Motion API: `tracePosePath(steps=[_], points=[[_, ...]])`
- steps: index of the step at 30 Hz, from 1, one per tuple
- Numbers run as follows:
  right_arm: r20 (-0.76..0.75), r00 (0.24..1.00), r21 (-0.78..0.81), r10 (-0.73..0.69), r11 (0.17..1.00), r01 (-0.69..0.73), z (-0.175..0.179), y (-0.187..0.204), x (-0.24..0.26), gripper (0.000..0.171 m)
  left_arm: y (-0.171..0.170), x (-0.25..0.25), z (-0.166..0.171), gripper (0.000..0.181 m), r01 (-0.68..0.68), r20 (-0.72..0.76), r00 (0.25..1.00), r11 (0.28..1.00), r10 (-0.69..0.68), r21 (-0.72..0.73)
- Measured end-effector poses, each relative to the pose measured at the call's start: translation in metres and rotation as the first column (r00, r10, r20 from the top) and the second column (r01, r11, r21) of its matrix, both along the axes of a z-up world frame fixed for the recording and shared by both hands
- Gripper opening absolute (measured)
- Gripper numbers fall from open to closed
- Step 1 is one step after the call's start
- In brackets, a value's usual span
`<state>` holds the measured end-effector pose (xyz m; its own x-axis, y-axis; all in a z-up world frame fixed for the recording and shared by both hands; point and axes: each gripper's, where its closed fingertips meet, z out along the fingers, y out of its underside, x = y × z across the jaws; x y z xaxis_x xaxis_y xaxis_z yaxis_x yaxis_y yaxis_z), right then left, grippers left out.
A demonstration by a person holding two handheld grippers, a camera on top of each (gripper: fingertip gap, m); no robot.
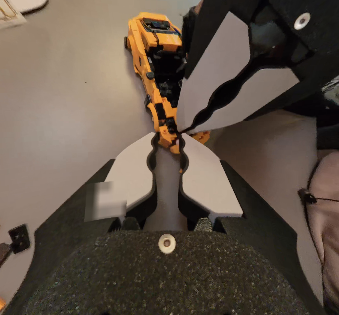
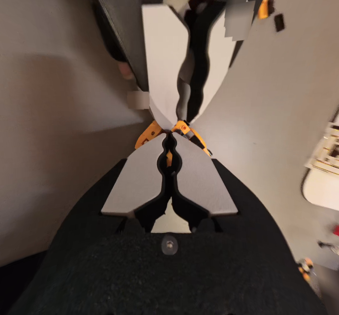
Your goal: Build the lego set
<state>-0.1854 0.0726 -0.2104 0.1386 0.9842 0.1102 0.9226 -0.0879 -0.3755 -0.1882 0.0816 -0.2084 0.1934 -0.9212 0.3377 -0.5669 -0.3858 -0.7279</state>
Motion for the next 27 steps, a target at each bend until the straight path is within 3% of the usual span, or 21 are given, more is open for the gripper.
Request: tracePosePath(steps=[2,3,6,9,18,22,26,27], points=[[-0.02,0.999,-0.04,-0.03,0.999,0.029,0.003,-0.004,0.004,0.0,0.0,-0.001,0.001,0.021,0.002,-0.006,1.0,1.0,-0.002,-0.005],[-0.108,0.992,-0.062,-0.063,0.996,0.057,0.013,-0.004,-0.001,0.0,0.002,-0.002,0.0,0.021,0.002,-0.012,1.0,1.0,-0.002,0.015],[-0.163,0.981,0.02,-0.101,0.994,0.106,0.035,0.014,0.006,0.0,0.002,-0.002,0.001,0.02,0.009,-0.005,1.0,1.0,-0.008,0.012],[-0.223,0.962,-0.003,-0.157,0.987,0.161,0.043,0.021,0.013,0.0,0.001,-0.002,0.0,0.02,0.012,-0.001,1.0,1.0,-0.012,0.013],[-0.216,0.954,0.012,-0.207,0.977,0.215,0.035,0.026,0.031,0.0,-0.009,-0.002,-0.001,0.035,0.106,-0.025,0.994,0.99,-0.104,0.093],[-0.234,0.937,0.107,-0.26,0.951,0.29,0.048,0.052,0.059,0.0,-0.013,-0.003,-0.007,0.051,0.188,-0.089,0.981,0.957,-0.172,0.22],[-0.25,0.899,0.083,-0.36,0.917,0.39,0.05,0.077,0.1,0.0,-0.013,-0.002,-0.012,0.056,0.218,-0.126,0.974,0.932,-0.188,0.291],[-0.248,0.893,0.063,-0.376,0.913,0.403,0.048,0.08,0.108,0.011,-0.012,-0.001,-0.012,0.056,0.216,-0.126,0.974,0.928,-0.186,0.304]])
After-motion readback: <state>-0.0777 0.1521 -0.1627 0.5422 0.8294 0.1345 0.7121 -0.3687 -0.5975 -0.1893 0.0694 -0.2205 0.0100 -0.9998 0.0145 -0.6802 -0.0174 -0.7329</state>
